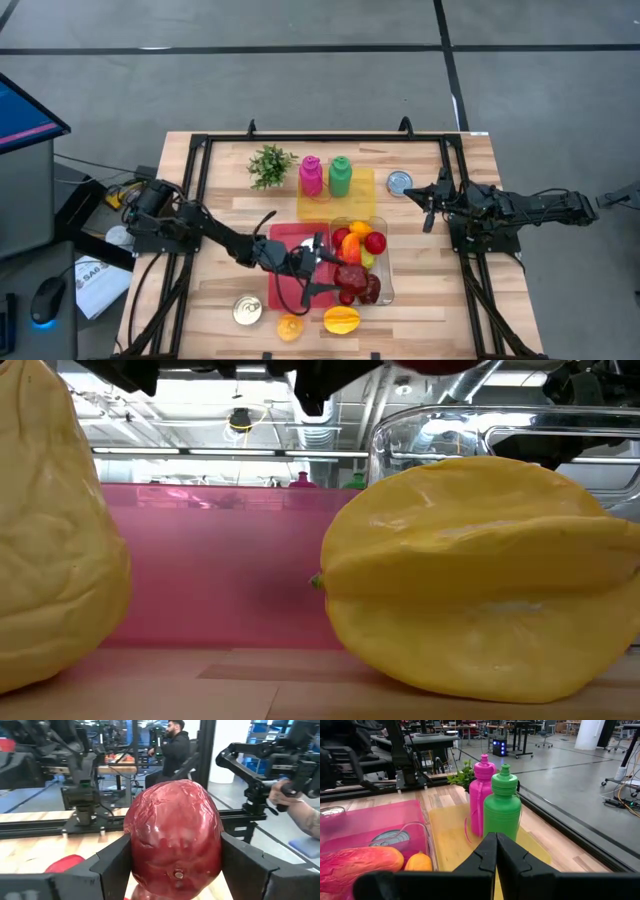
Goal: Pick & Place Food Item
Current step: Put the dark red apple into the transparent bin
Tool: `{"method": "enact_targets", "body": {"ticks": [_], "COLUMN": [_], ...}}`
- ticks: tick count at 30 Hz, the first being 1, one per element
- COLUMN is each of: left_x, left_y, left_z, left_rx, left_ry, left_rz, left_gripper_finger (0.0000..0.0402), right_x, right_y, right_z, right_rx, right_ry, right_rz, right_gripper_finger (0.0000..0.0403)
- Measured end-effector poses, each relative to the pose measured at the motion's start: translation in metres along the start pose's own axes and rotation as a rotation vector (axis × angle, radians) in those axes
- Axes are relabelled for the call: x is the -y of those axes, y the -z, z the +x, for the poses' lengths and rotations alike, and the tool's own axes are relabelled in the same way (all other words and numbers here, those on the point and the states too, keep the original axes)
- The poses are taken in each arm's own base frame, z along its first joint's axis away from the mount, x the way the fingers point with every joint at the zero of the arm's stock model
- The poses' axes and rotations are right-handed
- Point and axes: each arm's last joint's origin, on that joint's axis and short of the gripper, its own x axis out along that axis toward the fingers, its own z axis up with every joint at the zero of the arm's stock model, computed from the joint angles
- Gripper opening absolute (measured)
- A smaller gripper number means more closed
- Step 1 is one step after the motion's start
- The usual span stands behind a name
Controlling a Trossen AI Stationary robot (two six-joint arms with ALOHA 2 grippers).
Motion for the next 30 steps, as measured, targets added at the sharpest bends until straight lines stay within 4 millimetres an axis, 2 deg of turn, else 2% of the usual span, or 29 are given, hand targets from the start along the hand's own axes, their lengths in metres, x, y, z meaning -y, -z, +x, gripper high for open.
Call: {"method": "enact_targets", "body": {"ticks": [6,17,23,30], "left_x": [0.011,0.013,0.002,-0.003], "left_y": [0.000,0.001,0.013,0.017], "left_z": [-0.002,-0.003,-0.002,-0.001], "left_rx": [-0.002,-0.007,-0.132,-0.183], "left_ry": [0.028,0.032,-0.047,-0.041], "left_rz": [-0.002,-0.016,-0.015,-0.023], "left_gripper_finger": [0.0251,0.0251,0.0252,0.0254], "right_x": [0.000,0.000,0.000,0.000], "right_y": [0.000,0.000,0.000,0.000], "right_z": [0.000,0.000,0.000,0.000], "right_rx": [0.000,0.000,0.000,0.000], "right_ry": [0.000,0.000,0.000,0.000], "right_rz": [0.000,0.000,0.000,0.000], "right_gripper_finger": [0.0002,0.0002,0.0002,0.0002]}}
